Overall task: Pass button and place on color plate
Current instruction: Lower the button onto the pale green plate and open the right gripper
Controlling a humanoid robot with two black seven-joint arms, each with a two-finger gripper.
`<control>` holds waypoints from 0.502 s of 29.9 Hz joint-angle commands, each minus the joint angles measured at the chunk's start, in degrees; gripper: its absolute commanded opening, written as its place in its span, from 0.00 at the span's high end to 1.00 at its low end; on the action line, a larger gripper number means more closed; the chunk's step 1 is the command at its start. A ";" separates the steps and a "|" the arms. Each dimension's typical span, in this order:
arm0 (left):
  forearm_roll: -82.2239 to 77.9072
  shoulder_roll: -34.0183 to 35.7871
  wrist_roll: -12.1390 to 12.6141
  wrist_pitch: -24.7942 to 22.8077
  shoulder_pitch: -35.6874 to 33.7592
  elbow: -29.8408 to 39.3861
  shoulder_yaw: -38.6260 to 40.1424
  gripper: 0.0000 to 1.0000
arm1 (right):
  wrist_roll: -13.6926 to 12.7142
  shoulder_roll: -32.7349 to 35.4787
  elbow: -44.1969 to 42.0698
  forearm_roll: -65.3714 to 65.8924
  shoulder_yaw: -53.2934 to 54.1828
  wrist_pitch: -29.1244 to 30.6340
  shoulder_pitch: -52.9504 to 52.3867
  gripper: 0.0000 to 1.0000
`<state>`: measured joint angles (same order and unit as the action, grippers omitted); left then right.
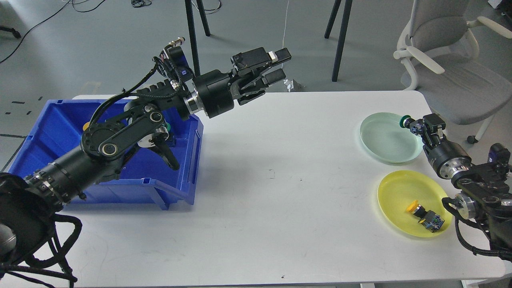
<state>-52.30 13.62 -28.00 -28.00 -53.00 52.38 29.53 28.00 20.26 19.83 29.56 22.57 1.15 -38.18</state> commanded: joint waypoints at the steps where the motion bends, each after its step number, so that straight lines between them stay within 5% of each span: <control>1: 0.00 0.00 0.00 0.00 0.00 0.00 0.00 0.29 | 0.00 -2.50 -4.00 0.06 -3.84 -0.44 -1.46 0.84; 9: 0.00 -0.09 0.00 0.00 0.00 0.00 0.00 0.29 | 0.00 -6.11 -8.58 0.06 -6.31 -0.36 -2.96 0.81; 15: -0.08 -0.09 0.00 0.00 0.00 0.00 0.00 0.29 | 0.00 -6.11 -8.58 -0.03 -6.31 -0.53 -3.13 0.68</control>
<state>-52.33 13.54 -28.00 -28.00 -53.00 52.38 29.53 28.00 14.18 11.24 29.56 16.24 0.74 -41.22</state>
